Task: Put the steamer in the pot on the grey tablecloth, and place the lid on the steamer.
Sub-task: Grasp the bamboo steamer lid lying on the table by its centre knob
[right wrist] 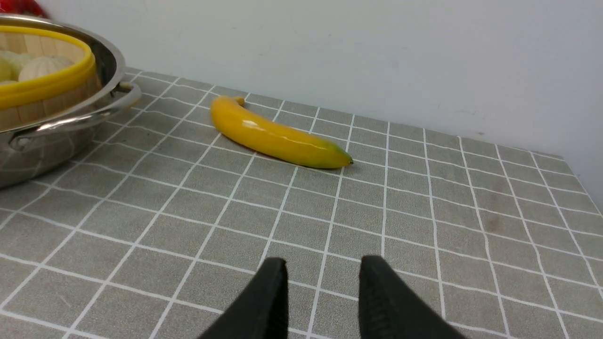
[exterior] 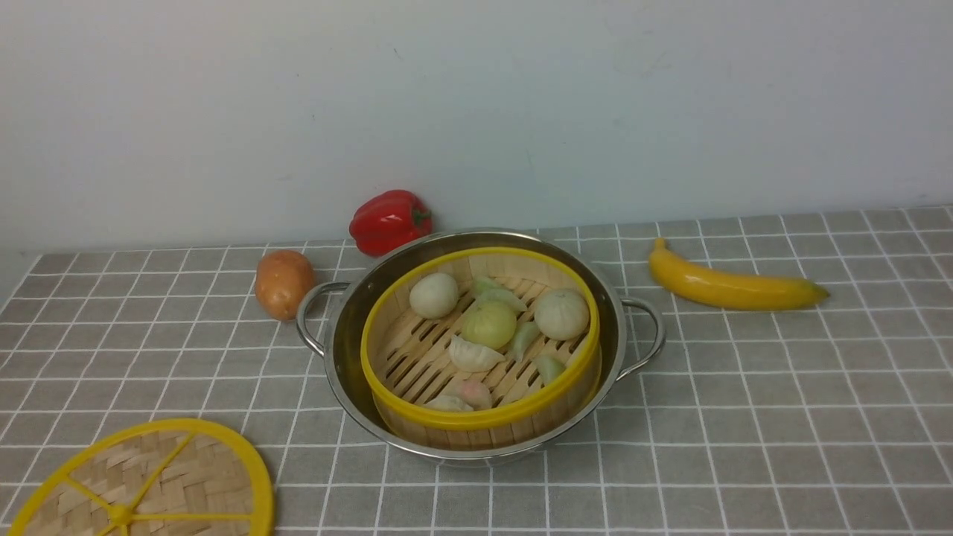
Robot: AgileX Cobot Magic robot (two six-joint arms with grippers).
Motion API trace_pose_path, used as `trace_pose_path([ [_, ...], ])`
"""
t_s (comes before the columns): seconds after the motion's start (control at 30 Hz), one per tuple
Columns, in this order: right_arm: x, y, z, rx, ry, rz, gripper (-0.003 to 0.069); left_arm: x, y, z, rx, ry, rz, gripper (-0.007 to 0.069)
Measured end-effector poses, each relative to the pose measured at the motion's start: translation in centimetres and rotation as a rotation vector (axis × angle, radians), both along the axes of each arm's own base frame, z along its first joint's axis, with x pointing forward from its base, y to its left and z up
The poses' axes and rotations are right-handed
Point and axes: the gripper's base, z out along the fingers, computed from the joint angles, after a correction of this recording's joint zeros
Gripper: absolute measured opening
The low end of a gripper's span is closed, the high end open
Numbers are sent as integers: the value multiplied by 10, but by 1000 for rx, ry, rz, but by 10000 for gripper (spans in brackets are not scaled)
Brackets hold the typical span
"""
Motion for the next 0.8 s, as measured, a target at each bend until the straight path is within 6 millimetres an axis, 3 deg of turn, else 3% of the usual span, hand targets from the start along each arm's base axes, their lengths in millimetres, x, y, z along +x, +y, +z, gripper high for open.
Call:
trace_pose_path([
  [0.23, 0, 0, 0, 2, 0, 0, 240, -1, -2, 4, 90, 23, -1, 243],
  [0.53, 0, 0, 0, 2, 0, 0, 240, -24, -1, 62, 336, 136, 39, 243],
  [0.67, 0, 0, 0, 2, 0, 0, 240, -44, 4, 77, 523, 329, 62, 243],
  [0.8, 0, 0, 0, 2, 0, 0, 240, -61, 8, 77, 631, 604, 18, 243],
])
